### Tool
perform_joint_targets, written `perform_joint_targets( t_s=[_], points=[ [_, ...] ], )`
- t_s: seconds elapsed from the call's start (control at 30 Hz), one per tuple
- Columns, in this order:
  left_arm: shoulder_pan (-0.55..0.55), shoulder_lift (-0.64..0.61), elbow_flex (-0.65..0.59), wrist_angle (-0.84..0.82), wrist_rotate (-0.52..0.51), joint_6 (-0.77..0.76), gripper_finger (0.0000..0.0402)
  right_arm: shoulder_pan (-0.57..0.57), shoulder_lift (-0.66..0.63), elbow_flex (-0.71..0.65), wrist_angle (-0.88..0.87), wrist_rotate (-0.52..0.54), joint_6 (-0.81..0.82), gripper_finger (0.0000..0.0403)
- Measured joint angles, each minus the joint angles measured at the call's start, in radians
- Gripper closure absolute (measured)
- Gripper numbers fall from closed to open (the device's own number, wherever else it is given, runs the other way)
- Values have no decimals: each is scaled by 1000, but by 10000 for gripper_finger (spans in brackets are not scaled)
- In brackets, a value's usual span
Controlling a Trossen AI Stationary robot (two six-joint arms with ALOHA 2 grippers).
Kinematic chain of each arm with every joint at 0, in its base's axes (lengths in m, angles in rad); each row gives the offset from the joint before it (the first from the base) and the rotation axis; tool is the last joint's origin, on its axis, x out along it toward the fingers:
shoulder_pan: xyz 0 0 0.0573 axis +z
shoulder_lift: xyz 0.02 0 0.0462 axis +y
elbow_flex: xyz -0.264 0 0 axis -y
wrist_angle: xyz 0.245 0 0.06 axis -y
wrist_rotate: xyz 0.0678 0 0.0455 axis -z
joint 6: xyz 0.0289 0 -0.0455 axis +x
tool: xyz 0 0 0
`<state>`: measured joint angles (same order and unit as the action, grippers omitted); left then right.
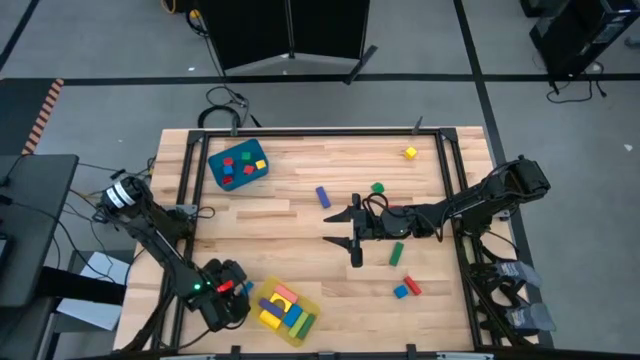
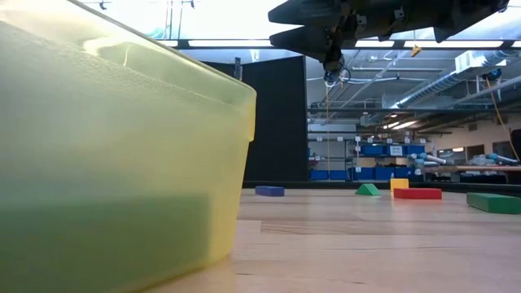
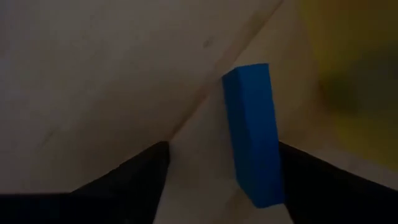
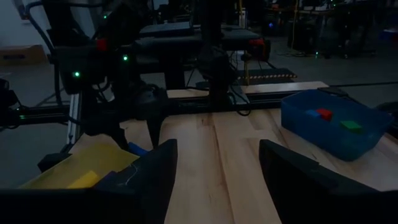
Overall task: Sort blocks by size
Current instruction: Put the large blue block into the yellow bin
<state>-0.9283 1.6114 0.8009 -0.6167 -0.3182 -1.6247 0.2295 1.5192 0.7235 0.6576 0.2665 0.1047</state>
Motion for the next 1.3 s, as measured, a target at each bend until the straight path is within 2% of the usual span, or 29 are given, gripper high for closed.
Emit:
perform_joint_targets(
  t_s=[0.13, 0.33, 0.53, 0.7, 0.8, 0.9, 1.03, 1.1, 1.2, 1.3],
  points=[
    [0, 1, -1, -23, -5, 1, 185, 0, 0, 0, 0, 0, 0, 168],
    [-1, 2, -3, -34, -11, 43, 348, 0, 0, 0, -1, 0, 3, 170],
    [-2, 5, 41, -91, 3, 95, 350, 0, 0, 0, -2, 0, 4, 171],
    [-3, -20, 187, -415, 18, 127, 350, 0, 0, 0, -1, 0, 8, 175],
    [-3, -64, 281, -498, -72, 193, 350, 0, 0, 0, -1, 0, 15, 175],
    [0, -77, 338, -338, -140, 430, 350, 0, 0, 0, 2, 0, 14, 174],
    [51, -49, 346, -72, -114, 724, 350, 0, 0, 0, 4, 0, 11, 177],
    [82, -21, 345, -27, -81, 795, 350, 0, 0, 0, 4, 0, 11, 179],
    [116, 11, 346, -22, -26, 823, 349, 2, 0, 0, 1, 0, 20, 179],
    [130, 22, 345, -29, -16, 843, 304, 5, 0, 0, 2, 0, 22, 178]
  ],
)
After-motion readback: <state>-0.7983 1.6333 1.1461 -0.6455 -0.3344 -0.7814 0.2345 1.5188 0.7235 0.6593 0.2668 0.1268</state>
